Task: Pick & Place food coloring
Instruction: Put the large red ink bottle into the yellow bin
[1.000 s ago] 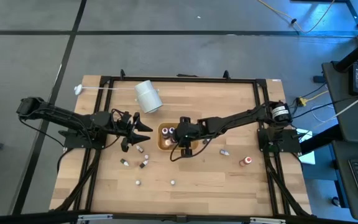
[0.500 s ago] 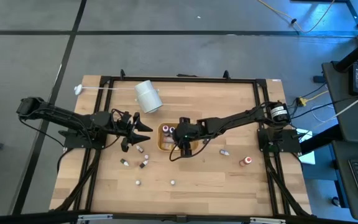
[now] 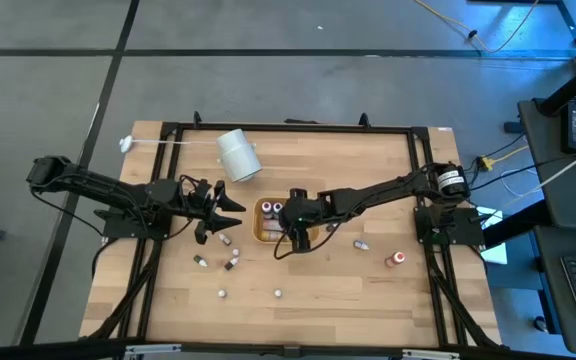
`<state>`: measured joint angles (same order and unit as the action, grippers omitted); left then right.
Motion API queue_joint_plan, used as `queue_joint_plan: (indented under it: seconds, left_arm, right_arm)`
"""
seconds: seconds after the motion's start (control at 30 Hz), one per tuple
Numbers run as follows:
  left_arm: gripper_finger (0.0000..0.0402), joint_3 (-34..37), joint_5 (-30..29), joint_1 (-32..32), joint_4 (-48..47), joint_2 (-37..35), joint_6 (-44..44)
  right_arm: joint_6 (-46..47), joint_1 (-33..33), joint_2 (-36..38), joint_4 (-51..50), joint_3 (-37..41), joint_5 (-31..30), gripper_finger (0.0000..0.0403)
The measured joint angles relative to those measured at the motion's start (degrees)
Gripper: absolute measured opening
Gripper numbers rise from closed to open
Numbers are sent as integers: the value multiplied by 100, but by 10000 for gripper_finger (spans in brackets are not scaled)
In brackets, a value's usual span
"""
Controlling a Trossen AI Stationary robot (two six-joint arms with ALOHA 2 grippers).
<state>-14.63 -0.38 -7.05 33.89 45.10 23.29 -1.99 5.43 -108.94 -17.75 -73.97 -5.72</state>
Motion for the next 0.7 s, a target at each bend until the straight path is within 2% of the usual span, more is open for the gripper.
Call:
queue_joint_plan:
  seconds: [0.23,0.5,0.7]
  left_arm:
    - [196,0,0,-1,-52,0,-4]
    - [196,0,0,-1,-65,0,-1]
    - [196,0,0,-2,-71,0,2]
  right_arm:
    - [2,0,10,-370,4,-17,232]
    - [-118,-25,-254,-228,4,-22,232]
    - [-203,-28,-420,-230,9,-364,223]
